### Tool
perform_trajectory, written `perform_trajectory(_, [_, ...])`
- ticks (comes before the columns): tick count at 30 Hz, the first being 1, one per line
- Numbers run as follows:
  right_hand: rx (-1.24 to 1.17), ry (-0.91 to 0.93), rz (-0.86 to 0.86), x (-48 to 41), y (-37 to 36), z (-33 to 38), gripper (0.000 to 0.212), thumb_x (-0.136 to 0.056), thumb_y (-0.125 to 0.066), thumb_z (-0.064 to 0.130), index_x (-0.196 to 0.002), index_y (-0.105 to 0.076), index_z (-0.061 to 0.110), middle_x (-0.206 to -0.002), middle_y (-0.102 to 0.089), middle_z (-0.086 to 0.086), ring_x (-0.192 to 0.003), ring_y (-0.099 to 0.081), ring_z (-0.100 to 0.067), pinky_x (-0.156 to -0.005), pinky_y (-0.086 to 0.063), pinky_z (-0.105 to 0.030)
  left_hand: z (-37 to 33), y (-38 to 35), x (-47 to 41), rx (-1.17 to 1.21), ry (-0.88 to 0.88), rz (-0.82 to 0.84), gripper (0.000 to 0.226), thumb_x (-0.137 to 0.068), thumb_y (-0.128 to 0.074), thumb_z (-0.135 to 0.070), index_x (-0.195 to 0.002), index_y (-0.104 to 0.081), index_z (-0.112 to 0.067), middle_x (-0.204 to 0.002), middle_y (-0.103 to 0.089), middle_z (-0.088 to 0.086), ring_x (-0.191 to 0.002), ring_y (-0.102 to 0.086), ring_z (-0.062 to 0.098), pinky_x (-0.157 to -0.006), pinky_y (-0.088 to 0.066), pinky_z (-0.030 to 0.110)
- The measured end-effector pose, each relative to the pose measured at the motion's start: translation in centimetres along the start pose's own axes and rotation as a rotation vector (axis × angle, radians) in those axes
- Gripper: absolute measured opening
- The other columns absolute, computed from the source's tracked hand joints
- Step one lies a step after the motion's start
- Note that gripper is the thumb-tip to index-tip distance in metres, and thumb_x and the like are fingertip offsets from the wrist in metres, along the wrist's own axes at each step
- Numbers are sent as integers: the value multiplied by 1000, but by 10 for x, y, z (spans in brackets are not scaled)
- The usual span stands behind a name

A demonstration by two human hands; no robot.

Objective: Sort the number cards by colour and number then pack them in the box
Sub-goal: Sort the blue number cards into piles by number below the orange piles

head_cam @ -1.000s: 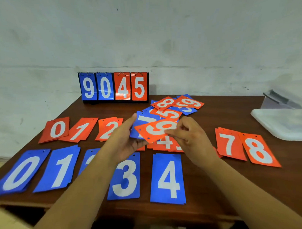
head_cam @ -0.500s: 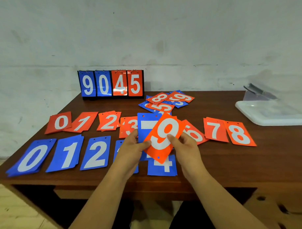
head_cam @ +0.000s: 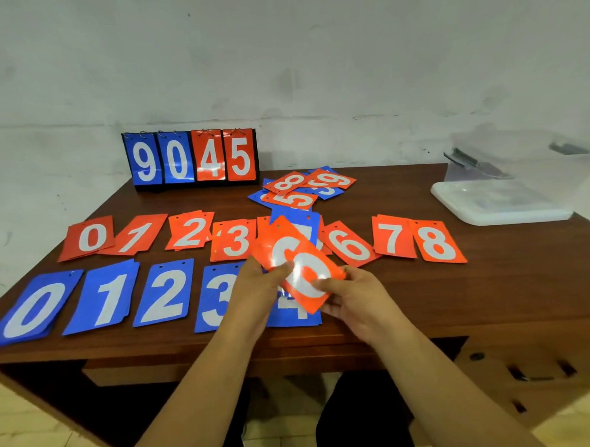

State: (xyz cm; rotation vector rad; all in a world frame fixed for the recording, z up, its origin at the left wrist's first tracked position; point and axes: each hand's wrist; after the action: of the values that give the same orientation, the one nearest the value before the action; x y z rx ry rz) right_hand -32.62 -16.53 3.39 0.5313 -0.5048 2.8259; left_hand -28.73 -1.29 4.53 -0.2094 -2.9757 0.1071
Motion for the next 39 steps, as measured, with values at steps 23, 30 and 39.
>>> perform_trajectory(23, [993, 365, -613, -86, 53, 65, 26, -92, -63, 20, -113, -69, 4, -115, -69, -11, -104, -63, -23, -79, -45, -27, 0, -12, -16, 141, 92, -164, 15, -91, -65, -19, -86, -56, -30, -100, -61, -7, -91, -63, 14, -81, -59, 42])
perform_trajectory(30, [1558, 298, -754, -114, 47, 46, 34, -90, -63, 33, -117, -61, 12, -126, -56, -14, -121, -49, -30, -103, -39, -39, 1, -9, -20, 88, 94, -169, 15, -91, -65, -22, -85, -55, -31, -97, -60, -9, -92, -62, 14, -82, -59, 43])
perform_trajectory(39, [603, 421, -156, -50, -3, 45, 21, -95, -56, 42, -110, -57, 27, -106, -63, 5, -96, -59, -11, -59, -44, -19, 6, -11, -17, -91, 64, -47, 7, -90, -66, -28, -91, -60, -32, -95, -66, -11, -83, -69, 10, -81, -60, 44])
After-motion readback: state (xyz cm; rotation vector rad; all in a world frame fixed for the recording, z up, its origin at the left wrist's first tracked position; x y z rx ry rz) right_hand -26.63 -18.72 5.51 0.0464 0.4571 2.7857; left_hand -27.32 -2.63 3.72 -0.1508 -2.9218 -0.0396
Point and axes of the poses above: each hand's wrist, its own x-axis away from the middle knuckle, its own y-axis out of the back of the hand, z = x × y
